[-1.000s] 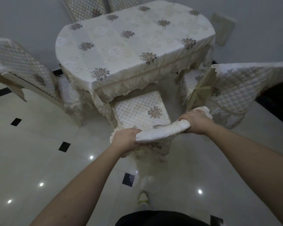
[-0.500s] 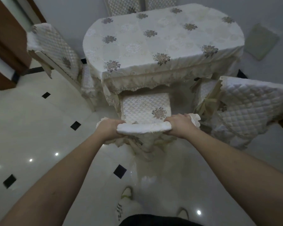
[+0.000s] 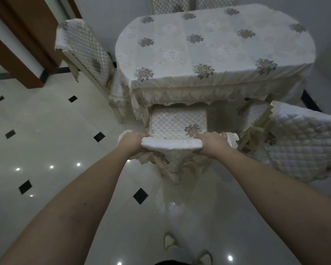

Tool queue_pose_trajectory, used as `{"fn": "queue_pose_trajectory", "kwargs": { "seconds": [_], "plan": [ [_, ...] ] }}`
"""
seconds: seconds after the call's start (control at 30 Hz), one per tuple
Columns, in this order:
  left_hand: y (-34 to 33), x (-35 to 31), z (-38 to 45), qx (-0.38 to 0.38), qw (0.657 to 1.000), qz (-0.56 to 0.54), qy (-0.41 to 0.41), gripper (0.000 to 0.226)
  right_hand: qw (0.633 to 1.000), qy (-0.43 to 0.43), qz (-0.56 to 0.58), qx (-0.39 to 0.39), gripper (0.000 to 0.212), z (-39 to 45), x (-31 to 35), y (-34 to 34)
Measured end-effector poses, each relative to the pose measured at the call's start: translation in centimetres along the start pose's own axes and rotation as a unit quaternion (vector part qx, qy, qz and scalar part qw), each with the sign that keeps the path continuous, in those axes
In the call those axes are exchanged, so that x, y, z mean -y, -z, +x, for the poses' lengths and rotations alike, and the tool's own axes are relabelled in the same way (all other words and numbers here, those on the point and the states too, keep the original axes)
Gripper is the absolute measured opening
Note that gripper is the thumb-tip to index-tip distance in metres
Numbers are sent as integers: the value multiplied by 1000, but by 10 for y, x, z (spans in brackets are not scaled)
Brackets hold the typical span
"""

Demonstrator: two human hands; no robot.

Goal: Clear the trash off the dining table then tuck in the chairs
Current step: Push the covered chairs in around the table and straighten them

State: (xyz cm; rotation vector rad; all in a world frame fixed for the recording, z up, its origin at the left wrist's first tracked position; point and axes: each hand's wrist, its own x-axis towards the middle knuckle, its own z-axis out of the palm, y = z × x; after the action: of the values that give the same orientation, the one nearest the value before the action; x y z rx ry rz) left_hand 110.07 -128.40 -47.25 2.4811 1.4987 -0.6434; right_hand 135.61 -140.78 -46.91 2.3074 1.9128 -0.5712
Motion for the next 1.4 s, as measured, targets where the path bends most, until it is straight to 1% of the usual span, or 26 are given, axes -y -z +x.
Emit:
{"fn": "queue_pose_trajectory", "kwargs": {
  "seconds": [0.1,0.2,0.33,0.47,0.6,0.7,0.87,0.97,1.2,1.4],
  "plan": [
    [2,-2,20,12,1000,-5,8,42,1000,-7,3,-8,44,14,-5,4],
    [3,6,36,-10,1000,-4,-24,40,1000,-11,0,-2,48,29,-7,9],
    [8,10,48,-37,999,12,-32,27,1000,-20,-10,6,49,46,-10,15],
    [8,16,65,-79,994,-56,-60,37,1000,-24,-10,2,46,59,-12,23],
    [18,14,73,-93,991,-65,-73,42,999,-25,-14,-14,46,72,-18,26],
    [23,10,82,-78,993,-59,-65,43,999,-26,-14,-18,48,83,-26,28],
    [30,2,97,-96,991,-61,-66,40,1000,-18,-11,-19,52,99,-41,35],
    [36,-4,104,-93,992,-61,-67,41,1000,-17,-13,-18,55,109,-51,39],
    [44,-8,124,-96,991,-59,-71,41,1000,-16,-19,-18,53,127,-63,45],
    [49,-9,144,-90,993,-58,-59,40,999,-14,-23,-20,52,142,-69,53]
  ]
}}
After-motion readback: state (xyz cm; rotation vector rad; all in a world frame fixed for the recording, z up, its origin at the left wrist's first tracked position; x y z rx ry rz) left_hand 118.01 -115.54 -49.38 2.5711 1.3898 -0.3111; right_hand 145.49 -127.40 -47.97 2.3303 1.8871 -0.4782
